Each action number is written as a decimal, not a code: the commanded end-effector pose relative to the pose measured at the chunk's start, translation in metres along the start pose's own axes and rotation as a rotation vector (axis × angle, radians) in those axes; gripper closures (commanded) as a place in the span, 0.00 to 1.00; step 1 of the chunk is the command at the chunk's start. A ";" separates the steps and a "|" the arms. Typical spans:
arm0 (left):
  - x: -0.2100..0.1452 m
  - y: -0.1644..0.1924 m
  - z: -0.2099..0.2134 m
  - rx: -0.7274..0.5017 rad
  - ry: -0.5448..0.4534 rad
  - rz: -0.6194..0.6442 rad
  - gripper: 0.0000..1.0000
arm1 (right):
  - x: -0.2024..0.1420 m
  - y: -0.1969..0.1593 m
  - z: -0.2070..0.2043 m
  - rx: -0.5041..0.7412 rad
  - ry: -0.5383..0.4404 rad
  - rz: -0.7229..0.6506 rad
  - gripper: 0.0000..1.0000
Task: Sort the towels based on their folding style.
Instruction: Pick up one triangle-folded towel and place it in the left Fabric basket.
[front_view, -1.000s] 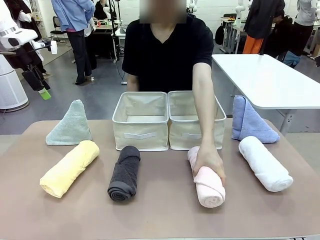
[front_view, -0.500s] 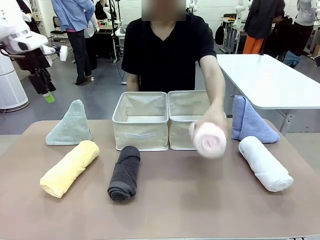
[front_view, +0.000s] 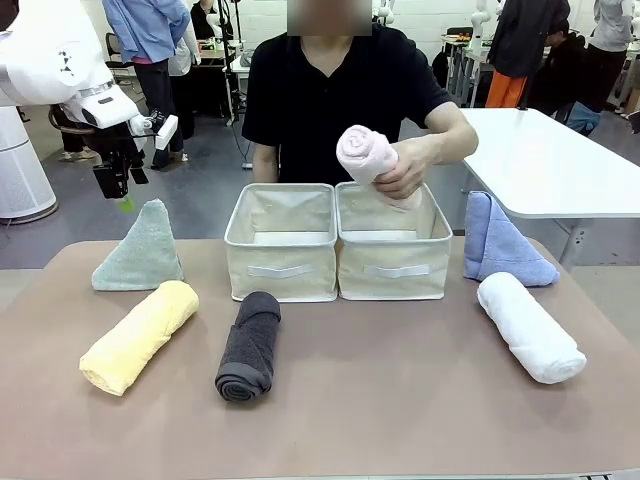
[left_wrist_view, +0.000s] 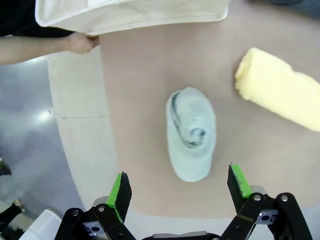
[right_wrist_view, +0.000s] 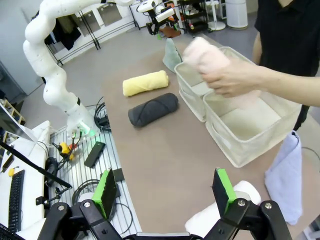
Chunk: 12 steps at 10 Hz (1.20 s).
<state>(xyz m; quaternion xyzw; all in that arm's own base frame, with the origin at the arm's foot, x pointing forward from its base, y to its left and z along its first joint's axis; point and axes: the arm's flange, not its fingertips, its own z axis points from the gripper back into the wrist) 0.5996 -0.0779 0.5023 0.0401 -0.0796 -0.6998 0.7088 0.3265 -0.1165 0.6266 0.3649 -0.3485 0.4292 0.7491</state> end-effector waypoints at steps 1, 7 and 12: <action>0.000 0.009 -0.001 0.063 0.035 -0.053 0.00 | -0.001 0.000 -0.001 0.011 -0.007 0.004 0.00; 0.006 0.013 -0.029 -0.078 0.014 0.002 0.00 | -0.001 0.000 -0.001 0.011 -0.007 0.004 0.00; 0.018 0.015 -0.062 -0.170 -0.012 0.003 0.00 | -0.001 0.000 -0.001 0.011 -0.007 0.004 0.00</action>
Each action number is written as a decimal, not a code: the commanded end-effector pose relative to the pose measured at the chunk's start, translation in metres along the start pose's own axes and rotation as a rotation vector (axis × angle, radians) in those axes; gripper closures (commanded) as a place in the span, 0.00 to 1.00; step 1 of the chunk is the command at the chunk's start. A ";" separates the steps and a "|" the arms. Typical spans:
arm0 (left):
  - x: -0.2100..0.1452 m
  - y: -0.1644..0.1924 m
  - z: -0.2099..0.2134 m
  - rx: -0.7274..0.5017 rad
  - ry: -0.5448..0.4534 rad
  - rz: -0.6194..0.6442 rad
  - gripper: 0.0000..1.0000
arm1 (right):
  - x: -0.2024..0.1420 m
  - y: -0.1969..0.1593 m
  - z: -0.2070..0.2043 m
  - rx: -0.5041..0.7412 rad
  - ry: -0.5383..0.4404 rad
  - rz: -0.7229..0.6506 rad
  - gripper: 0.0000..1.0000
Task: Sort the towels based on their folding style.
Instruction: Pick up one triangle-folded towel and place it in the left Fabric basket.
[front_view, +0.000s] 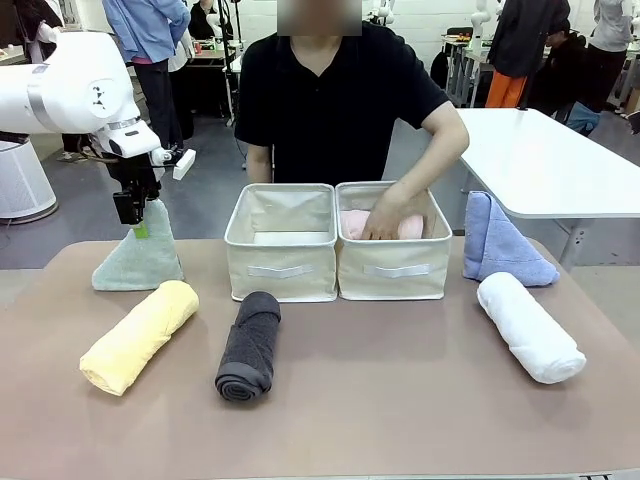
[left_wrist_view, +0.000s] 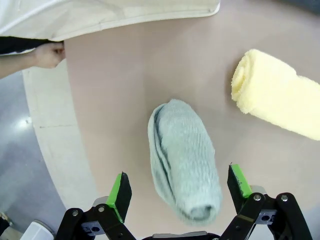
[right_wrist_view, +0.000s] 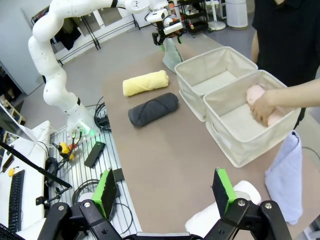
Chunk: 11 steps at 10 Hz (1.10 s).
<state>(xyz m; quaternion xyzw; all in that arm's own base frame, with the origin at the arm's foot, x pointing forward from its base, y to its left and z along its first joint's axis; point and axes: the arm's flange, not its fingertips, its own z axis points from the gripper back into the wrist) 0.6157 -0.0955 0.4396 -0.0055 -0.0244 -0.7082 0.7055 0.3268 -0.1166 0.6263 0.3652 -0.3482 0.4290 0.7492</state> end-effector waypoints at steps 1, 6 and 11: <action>0.005 0.010 0.003 -0.032 -0.033 0.010 0.00 | 0.000 0.000 -0.001 0.011 -0.007 0.005 0.00; 0.002 0.010 0.013 -0.002 -0.024 -0.001 1.00 | 0.000 0.000 -0.001 0.011 -0.007 0.005 0.00; 0.001 0.009 0.018 -0.003 0.002 0.014 1.00 | 0.000 0.000 -0.001 0.011 -0.007 0.005 0.00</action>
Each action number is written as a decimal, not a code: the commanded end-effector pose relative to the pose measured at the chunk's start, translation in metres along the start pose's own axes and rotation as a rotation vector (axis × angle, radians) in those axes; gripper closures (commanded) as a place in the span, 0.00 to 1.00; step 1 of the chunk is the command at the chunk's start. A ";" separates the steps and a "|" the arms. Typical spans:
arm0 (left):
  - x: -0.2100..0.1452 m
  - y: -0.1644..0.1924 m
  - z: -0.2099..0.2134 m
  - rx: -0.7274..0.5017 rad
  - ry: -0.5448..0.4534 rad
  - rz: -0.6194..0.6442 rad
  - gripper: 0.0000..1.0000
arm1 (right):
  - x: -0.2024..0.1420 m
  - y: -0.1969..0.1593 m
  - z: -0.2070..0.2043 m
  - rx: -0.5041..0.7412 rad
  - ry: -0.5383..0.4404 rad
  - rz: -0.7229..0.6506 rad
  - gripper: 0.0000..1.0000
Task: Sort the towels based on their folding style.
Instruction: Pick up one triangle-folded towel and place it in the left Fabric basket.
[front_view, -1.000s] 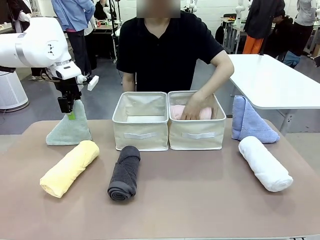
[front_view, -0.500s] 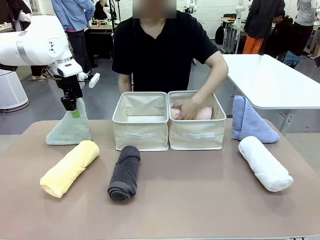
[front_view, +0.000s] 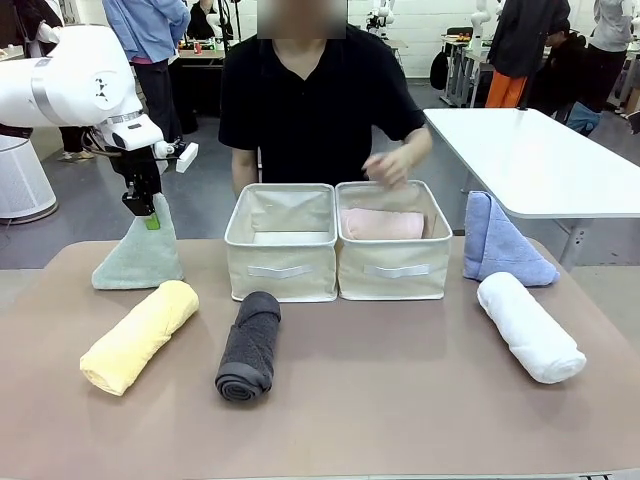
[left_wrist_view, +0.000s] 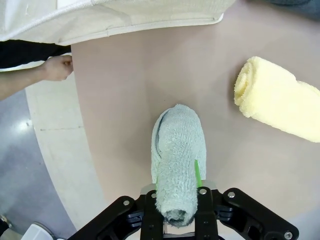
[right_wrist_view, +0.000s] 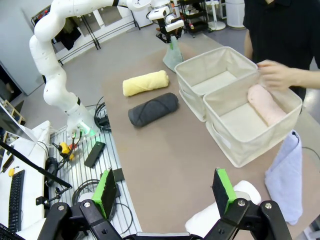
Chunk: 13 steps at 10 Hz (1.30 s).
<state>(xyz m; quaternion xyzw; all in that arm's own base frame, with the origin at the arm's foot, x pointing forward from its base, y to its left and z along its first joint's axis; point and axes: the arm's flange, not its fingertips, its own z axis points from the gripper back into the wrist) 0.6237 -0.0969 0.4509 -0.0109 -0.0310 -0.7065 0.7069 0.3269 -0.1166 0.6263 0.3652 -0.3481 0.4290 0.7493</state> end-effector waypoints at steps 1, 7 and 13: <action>-0.002 0.001 0.009 -0.010 0.031 0.021 1.00 | 0.000 0.000 -0.001 0.011 -0.007 0.005 0.00; -0.004 -0.058 0.137 0.020 0.103 0.257 1.00 | 0.000 0.000 -0.001 0.011 -0.007 0.005 0.00; -0.009 -0.096 0.206 0.078 0.080 0.308 1.00 | 0.000 0.000 -0.001 0.011 -0.007 0.005 0.00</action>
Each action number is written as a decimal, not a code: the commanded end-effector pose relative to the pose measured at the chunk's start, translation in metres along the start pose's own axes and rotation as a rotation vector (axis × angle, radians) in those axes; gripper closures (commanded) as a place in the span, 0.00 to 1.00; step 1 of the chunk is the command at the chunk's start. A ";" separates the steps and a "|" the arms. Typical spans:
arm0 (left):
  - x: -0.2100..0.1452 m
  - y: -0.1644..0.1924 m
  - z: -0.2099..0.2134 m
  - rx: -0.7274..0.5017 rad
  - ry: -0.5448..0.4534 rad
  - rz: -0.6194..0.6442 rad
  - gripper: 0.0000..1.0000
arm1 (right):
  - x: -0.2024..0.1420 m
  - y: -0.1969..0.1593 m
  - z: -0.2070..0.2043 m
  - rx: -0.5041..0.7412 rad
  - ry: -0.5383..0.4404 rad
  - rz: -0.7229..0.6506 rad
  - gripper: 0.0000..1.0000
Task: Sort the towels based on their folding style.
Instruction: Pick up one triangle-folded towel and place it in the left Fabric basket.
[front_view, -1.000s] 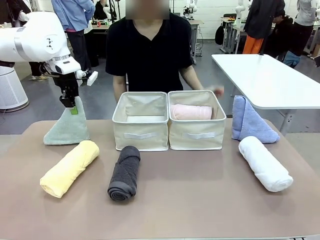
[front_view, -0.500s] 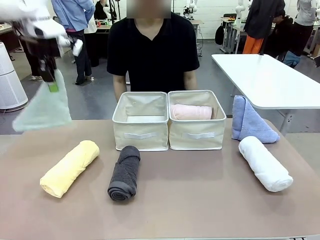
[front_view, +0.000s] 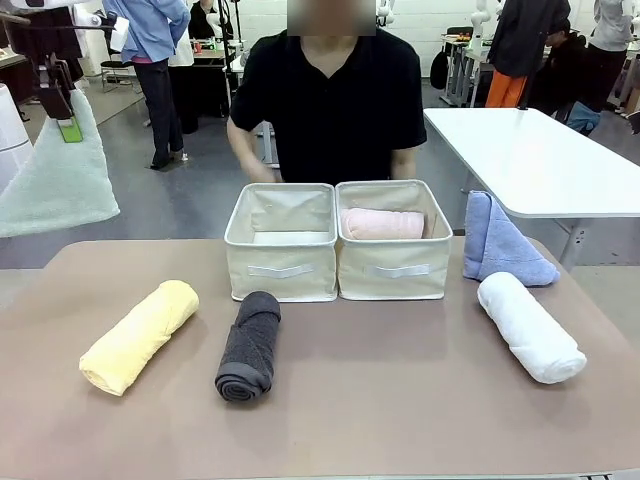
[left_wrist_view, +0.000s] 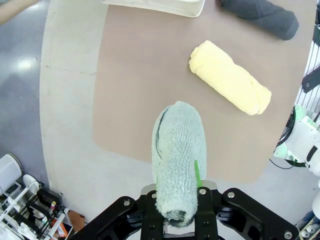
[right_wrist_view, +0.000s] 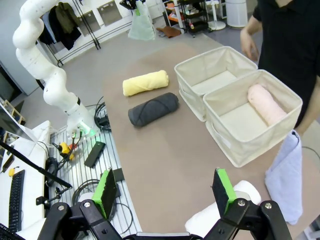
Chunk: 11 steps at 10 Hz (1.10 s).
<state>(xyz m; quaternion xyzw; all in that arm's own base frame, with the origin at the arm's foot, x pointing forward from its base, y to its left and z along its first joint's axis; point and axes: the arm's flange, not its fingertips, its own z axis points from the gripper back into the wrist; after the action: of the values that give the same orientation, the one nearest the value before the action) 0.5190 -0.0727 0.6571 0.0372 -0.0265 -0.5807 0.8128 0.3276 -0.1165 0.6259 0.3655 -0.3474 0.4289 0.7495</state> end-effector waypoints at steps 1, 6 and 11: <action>-0.004 -0.001 0.004 0.005 -0.002 0.006 0.81 | 0.000 0.001 -0.001 0.010 -0.008 0.006 0.00; 0.056 -0.050 -0.014 -0.040 0.073 -0.229 0.81 | 0.000 0.001 -0.001 0.010 -0.008 0.006 0.00; -0.146 -0.108 0.022 0.043 0.038 -0.148 0.81 | 0.000 0.001 -0.001 0.010 -0.008 0.006 0.00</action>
<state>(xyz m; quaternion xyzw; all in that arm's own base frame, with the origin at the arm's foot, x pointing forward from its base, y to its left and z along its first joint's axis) 0.3699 0.0444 0.6836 0.0490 0.0059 -0.6427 0.7646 0.3280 -0.1166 0.6258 0.3654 -0.3468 0.4286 0.7500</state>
